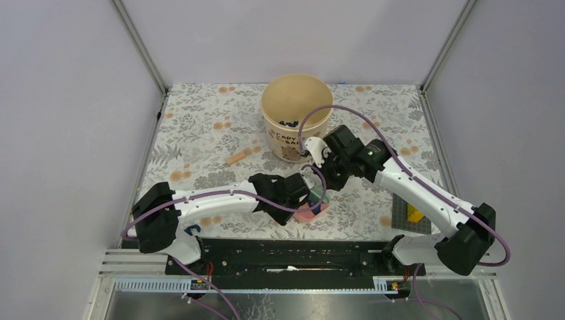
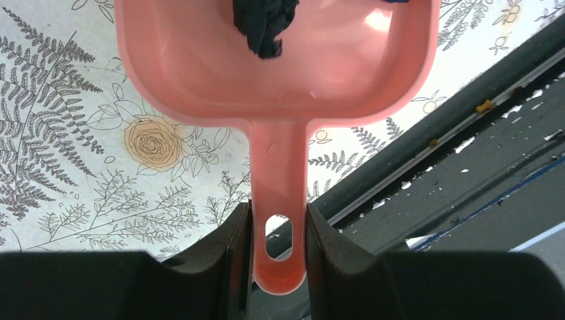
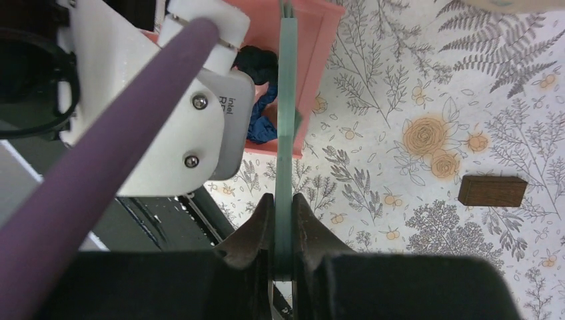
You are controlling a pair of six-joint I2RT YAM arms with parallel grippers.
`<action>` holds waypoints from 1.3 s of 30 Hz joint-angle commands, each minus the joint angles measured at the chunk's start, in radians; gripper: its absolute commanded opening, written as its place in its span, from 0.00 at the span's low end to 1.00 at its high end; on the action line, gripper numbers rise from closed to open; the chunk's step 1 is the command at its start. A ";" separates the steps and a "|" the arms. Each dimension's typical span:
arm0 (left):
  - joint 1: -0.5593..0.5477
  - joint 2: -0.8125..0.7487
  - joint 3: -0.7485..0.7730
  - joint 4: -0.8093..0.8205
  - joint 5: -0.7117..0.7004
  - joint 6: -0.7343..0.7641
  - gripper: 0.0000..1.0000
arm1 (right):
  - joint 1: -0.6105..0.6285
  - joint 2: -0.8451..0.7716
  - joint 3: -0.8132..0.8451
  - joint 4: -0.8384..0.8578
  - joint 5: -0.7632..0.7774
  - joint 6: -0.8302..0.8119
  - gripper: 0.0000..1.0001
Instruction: Sweep away the paper scraps from the table
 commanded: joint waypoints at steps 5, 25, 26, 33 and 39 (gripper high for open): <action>-0.006 -0.145 -0.134 0.217 -0.012 0.024 0.00 | -0.058 -0.102 0.135 -0.042 -0.107 0.021 0.00; -0.026 -0.236 -0.300 0.451 -0.122 -0.020 0.00 | -0.184 -0.309 0.085 0.015 0.192 -0.025 0.00; -0.026 -0.233 -0.299 0.449 -0.118 -0.021 0.00 | -0.198 -0.318 0.069 0.021 0.220 -0.014 0.00; -0.031 -0.270 -0.298 0.438 -0.099 -0.040 0.00 | -0.287 -0.341 -0.052 0.035 0.255 0.047 0.00; -0.047 -0.355 -0.266 0.401 -0.087 -0.023 0.00 | -0.365 -0.327 -0.119 0.072 0.156 0.071 0.00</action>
